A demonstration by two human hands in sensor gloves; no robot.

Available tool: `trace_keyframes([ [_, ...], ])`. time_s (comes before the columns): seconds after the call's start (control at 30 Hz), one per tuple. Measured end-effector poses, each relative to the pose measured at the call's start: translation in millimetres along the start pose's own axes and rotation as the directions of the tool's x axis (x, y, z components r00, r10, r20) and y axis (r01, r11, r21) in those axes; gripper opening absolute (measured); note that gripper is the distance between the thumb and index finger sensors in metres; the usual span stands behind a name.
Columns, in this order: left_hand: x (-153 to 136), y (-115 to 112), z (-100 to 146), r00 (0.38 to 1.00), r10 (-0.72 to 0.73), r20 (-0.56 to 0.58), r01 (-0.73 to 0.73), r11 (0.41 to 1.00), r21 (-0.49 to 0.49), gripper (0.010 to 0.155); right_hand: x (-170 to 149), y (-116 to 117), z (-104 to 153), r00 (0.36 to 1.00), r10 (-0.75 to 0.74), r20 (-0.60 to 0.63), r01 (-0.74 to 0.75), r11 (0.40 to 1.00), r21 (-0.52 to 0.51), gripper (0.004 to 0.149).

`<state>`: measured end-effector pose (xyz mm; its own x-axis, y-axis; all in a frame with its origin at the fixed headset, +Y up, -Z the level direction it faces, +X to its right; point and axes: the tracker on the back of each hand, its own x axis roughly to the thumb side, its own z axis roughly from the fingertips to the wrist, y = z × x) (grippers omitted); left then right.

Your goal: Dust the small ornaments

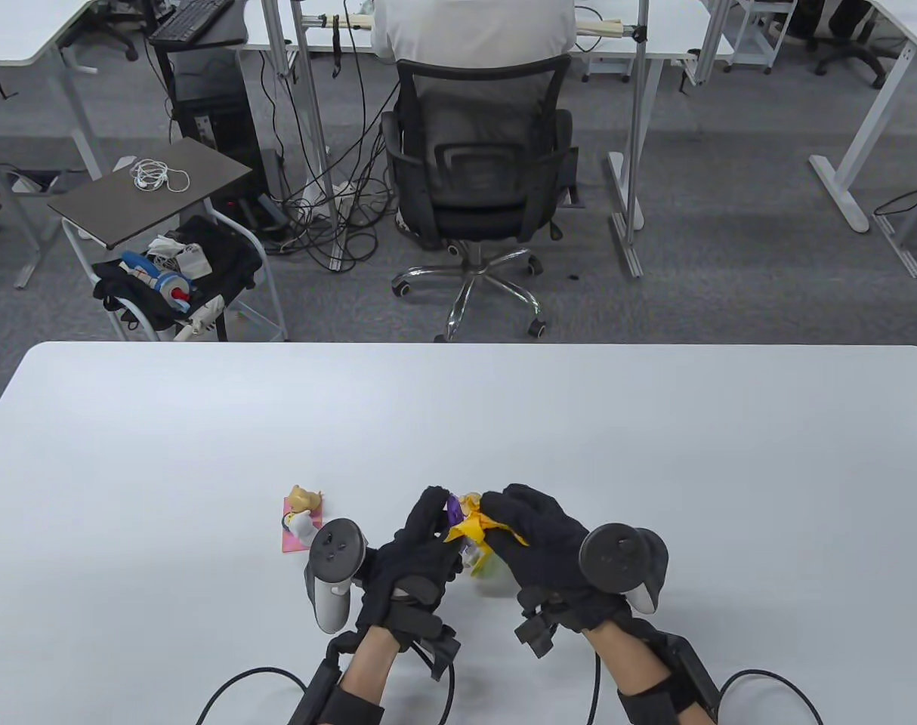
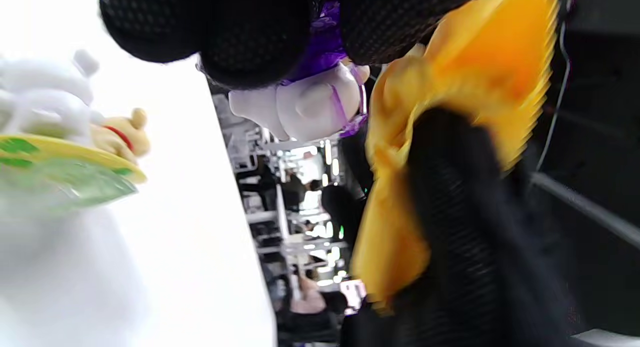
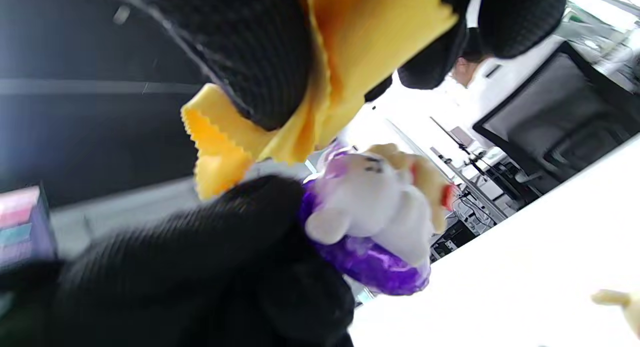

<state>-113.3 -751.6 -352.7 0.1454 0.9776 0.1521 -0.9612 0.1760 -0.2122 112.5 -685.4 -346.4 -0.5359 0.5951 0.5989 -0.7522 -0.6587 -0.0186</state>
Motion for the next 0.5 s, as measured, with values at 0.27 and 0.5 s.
trace_keyframes([
  [0.27,3.8,-21.1,-4.0,0.998,-0.029,0.052,0.037,0.985,-0.166,0.065,-16.7,-9.2,-1.5,0.991,0.085,-0.105,-0.091,0.995,-0.051,0.047],
  [0.5,-0.1,-12.0,-4.0,0.997,0.023,0.067,-0.013,0.989,-0.150,0.065,-1.9,-1.7,-2.1,0.989,0.143,-0.036,-0.143,0.990,0.006,0.047],
])
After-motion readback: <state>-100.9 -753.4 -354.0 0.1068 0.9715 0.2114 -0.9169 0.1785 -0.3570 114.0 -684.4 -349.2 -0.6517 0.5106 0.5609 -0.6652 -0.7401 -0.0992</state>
